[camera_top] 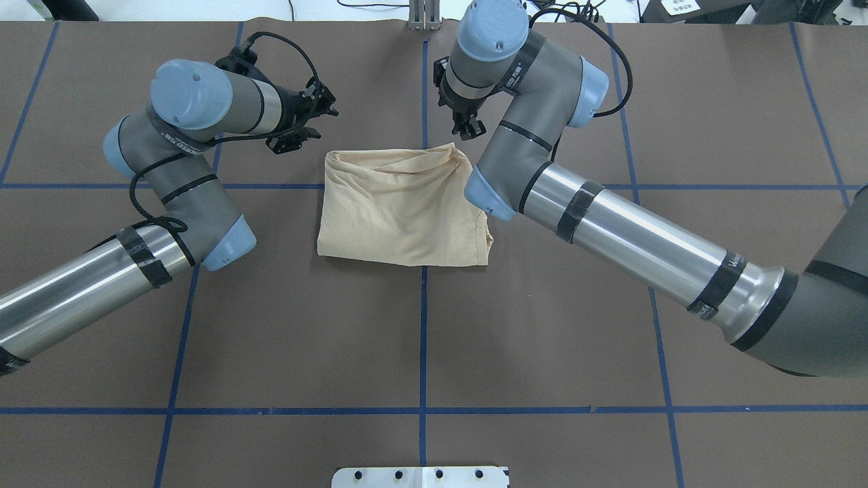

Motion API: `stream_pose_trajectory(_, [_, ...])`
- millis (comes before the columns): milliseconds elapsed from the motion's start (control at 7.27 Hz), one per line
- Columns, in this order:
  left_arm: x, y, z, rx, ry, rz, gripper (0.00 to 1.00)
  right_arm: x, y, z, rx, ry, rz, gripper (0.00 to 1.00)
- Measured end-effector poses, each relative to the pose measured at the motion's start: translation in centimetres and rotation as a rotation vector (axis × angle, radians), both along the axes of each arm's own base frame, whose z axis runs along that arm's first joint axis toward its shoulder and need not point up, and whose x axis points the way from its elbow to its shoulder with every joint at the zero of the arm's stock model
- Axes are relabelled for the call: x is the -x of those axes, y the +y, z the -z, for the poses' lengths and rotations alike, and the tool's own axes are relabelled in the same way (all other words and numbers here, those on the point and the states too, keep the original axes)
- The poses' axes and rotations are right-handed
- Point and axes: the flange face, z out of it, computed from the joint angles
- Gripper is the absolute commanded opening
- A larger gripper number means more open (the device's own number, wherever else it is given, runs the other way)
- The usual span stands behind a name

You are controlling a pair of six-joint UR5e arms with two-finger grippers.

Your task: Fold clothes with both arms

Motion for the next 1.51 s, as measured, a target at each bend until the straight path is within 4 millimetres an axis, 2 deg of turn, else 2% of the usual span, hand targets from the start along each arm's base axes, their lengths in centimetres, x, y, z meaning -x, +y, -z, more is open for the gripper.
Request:
stream_pose_trajectory(138, [0.7,-0.6,0.3,-0.014,-0.002,0.007,1.00,-1.2,-1.0,0.2,-0.016,-0.007,0.018,1.00])
stream_pose_trajectory(275, [1.1,-0.7,0.7,-0.022,0.004,-0.003,1.00,-2.1,-1.1,0.4,-0.031,-0.018,0.031,1.00])
stream_pose_trajectory(550, [3.2,0.5,1.6,-0.056,0.027,-0.071,1.00,-4.9,1.4,-1.5,-0.082,-0.043,0.087,1.00])
stream_pose_trajectory(688, [5.3,2.2,0.8,-0.131,0.001,-0.122,1.00,-7.2,2.5,-3.2,-0.121,-0.030,0.137,1.00])
stream_pose_trajectory(826, [7.6,4.0,-0.6,-0.231,-0.047,-0.180,1.00,-10.6,3.2,-5.4,-0.173,0.005,0.206,1.00])
stream_pose_trajectory(1101, [13.4,6.6,-4.9,-0.423,-0.170,-0.303,1.00,-19.3,3.8,-10.0,-0.302,0.116,0.380,1.00])
stream_pose_trajectory(1238, [17.7,7.6,-8.0,-0.522,-0.252,-0.358,1.00,-24.4,4.8,-12.3,-0.369,0.184,0.480,1.00])
stream_pose_trajectory(1514, [26.2,10.8,-14.2,-0.662,-0.413,-0.439,1.00,-33.7,9.0,-16.6,-0.489,0.297,0.688,1.00])
